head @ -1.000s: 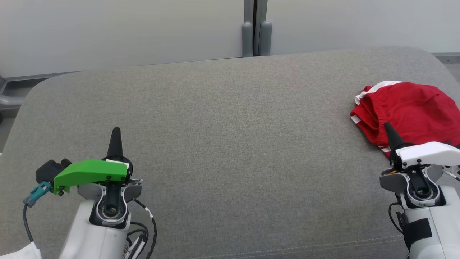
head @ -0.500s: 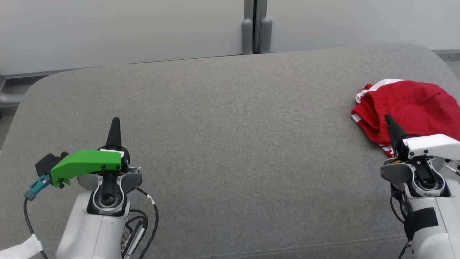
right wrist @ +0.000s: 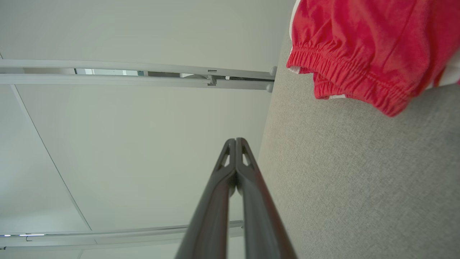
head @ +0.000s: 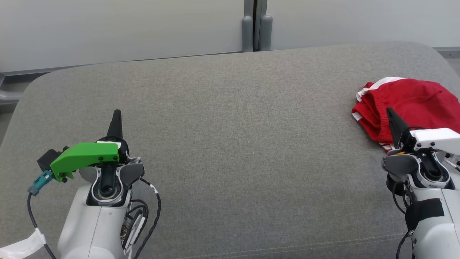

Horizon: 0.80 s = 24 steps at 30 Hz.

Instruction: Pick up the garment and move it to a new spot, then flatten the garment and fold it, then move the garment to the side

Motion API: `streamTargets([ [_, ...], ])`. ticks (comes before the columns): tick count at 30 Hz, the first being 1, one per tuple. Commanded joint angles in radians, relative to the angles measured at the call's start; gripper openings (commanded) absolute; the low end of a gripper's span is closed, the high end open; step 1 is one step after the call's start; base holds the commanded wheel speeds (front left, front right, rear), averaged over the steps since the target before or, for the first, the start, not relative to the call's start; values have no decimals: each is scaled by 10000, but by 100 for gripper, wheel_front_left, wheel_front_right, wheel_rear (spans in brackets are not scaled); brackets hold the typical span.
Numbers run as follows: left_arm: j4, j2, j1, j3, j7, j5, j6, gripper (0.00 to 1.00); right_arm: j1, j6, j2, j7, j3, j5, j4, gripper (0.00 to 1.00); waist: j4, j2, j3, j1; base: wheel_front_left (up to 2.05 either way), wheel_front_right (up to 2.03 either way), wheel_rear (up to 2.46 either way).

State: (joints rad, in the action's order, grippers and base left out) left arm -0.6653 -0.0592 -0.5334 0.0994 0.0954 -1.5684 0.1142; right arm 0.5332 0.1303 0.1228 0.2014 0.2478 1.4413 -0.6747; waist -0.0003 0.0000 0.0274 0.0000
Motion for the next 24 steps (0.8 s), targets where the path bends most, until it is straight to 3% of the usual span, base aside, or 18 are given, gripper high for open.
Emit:
streamTargets([
  [1,-59,-8,-292,-46,-43,-215,74,0,231,7,81,81,53,216,-76,0,1,0,10,0,0,0,0],
  [16,-424,103,-699,-129,-162,-1134,205,0,685,7,148,353,210,1259,-580,0,2,0,113,0,0,0,0],
  [24,-412,96,-683,-127,-165,-1112,201,0,670,7,144,344,190,1236,-567,0,2,0,116,0,0,0,0],
])
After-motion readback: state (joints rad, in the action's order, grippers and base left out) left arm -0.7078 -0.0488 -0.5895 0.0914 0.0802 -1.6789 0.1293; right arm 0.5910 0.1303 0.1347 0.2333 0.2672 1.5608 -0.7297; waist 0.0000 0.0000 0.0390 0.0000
